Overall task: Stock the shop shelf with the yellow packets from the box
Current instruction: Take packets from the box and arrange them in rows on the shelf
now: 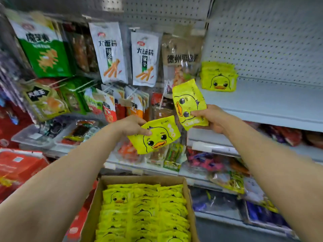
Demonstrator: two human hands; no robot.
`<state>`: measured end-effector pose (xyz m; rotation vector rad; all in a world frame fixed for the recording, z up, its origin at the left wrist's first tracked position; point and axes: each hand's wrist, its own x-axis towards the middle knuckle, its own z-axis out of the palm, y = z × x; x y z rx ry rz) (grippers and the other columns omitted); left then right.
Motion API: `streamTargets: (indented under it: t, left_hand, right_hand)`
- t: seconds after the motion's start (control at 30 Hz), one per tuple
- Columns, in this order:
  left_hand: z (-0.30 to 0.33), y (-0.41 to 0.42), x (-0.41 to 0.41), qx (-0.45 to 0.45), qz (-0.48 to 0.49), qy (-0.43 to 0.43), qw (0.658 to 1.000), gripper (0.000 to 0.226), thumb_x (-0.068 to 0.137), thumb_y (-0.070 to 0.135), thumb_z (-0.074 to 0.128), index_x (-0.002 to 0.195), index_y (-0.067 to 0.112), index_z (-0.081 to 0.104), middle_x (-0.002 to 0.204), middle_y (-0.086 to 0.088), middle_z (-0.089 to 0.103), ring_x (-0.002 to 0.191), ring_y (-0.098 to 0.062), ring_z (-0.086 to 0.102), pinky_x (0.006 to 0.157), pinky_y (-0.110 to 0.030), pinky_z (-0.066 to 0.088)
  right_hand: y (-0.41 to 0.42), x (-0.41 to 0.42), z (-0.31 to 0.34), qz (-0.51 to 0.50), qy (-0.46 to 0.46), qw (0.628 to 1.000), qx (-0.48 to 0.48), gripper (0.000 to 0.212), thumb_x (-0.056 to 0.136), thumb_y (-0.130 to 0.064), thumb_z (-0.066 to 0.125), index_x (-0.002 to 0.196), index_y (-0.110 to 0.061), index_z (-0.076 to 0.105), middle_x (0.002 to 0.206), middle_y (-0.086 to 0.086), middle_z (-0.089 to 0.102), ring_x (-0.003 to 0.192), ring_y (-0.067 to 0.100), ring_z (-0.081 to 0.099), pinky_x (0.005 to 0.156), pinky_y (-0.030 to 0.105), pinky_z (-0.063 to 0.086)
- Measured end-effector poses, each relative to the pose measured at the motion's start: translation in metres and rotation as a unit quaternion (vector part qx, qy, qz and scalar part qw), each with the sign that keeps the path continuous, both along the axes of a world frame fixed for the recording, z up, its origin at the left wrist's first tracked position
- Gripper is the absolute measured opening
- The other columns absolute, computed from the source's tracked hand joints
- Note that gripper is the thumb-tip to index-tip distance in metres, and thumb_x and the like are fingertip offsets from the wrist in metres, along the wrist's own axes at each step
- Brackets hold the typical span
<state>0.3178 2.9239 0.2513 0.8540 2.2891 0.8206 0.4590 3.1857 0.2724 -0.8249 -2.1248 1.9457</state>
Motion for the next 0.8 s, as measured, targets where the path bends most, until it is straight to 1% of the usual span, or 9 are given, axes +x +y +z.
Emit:
streamTargets:
  t: [0.07,0.13,0.23,0.3,0.43,0.57,0.63,0.7,0.8]
  left_hand:
    - [0.025,0.024,-0.003,0.007,-0.029,0.021,0.999,0.028,0.080,0.033,0.078,0.101,0.016,0.073,0.096,-0.001,0.074,0.085,-0.016,0.070,0.077,-0.031,0.056]
    - [0.043,0.048,-0.004,0.011,-0.049,0.051,0.997,0.022,0.080,0.036,0.078,0.096,0.022,0.073,0.089,0.003,0.073,0.076,-0.012,0.067,0.064,-0.023,0.050]
    - [0.063,0.087,-0.004,0.047,-0.041,0.061,0.996,0.034,0.073,0.034,0.083,0.101,0.017,0.074,0.096,-0.001,0.072,0.084,-0.016,0.064,0.075,-0.029,0.049]
    - [0.075,0.115,-0.004,0.064,-0.036,0.065,0.995,0.036,0.069,0.033,0.086,0.097,0.014,0.074,0.098,-0.003,0.072,0.092,-0.019,0.063,0.084,-0.034,0.049]
    - [0.096,0.171,-0.009,0.063,-0.052,0.107,0.991,0.031,0.069,0.037,0.085,0.085,0.013,0.073,0.089,-0.006,0.069,0.081,-0.018,0.060,0.072,-0.029,0.044]
    - [0.110,0.229,-0.017,0.042,-0.071,0.129,0.988,0.060,0.056,0.052,0.085,0.095,0.008,0.073,0.089,0.001,0.065,0.085,-0.017,0.058,0.075,-0.029,0.042]
    - [0.113,0.257,-0.023,0.009,-0.072,0.155,0.985,0.068,0.051,0.061,0.083,0.101,0.016,0.071,0.105,0.002,0.069,0.099,-0.019,0.061,0.095,-0.036,0.044]
    - [0.113,0.285,-0.027,-0.025,-0.075,0.195,0.978,0.069,0.054,0.067,0.081,0.107,0.025,0.068,0.124,0.000,0.065,0.116,-0.023,0.057,0.111,-0.047,0.032]
    - [0.108,0.323,-0.030,-0.027,-0.088,0.185,0.978,0.072,0.071,0.049,0.081,0.131,0.015,0.058,0.136,-0.003,0.057,0.124,-0.023,0.052,0.104,-0.030,0.036]
  right_hand:
    - [0.021,0.006,0.024,-0.002,0.035,0.999,0.018,0.031,0.086,-0.004,0.070,0.116,-0.009,0.066,0.095,0.010,0.076,0.079,0.025,0.075,0.071,0.043,0.062]
    - [0.041,0.011,0.045,-0.016,0.068,0.996,0.047,0.037,0.086,-0.003,0.070,0.121,-0.010,0.064,0.105,0.010,0.075,0.082,0.022,0.074,0.072,0.038,0.062]
    - [0.069,0.025,0.075,-0.017,0.086,0.994,0.073,0.034,0.087,-0.007,0.070,0.120,-0.016,0.063,0.105,0.008,0.074,0.076,0.019,0.074,0.067,0.036,0.063]
    - [0.089,0.034,0.092,-0.026,0.085,0.991,0.103,0.030,0.088,-0.009,0.070,0.116,-0.018,0.063,0.101,0.005,0.074,0.073,0.017,0.074,0.072,0.036,0.063]
    - [0.135,0.049,0.118,-0.071,0.096,0.982,0.147,0.023,0.086,-0.009,0.072,0.103,-0.023,0.065,0.100,0.003,0.074,0.082,0.021,0.072,0.074,0.033,0.060]
    - [0.176,0.059,0.132,-0.102,0.102,0.976,0.165,0.023,0.085,-0.009,0.074,0.103,-0.020,0.065,0.097,0.003,0.073,0.078,0.018,0.071,0.064,0.028,0.057]
    - [0.196,0.061,0.134,-0.109,0.104,0.973,0.172,0.028,0.084,-0.009,0.075,0.108,-0.019,0.065,0.098,0.004,0.074,0.080,0.020,0.072,0.067,0.029,0.057]
    - [0.217,0.062,0.133,-0.109,0.102,0.972,0.184,0.031,0.083,-0.009,0.076,0.110,-0.018,0.066,0.101,0.006,0.075,0.084,0.023,0.073,0.074,0.034,0.059]
    - [0.241,0.062,0.130,-0.115,0.094,0.968,0.201,0.027,0.081,-0.009,0.078,0.104,-0.018,0.067,0.096,0.005,0.075,0.083,0.022,0.072,0.080,0.038,0.059]
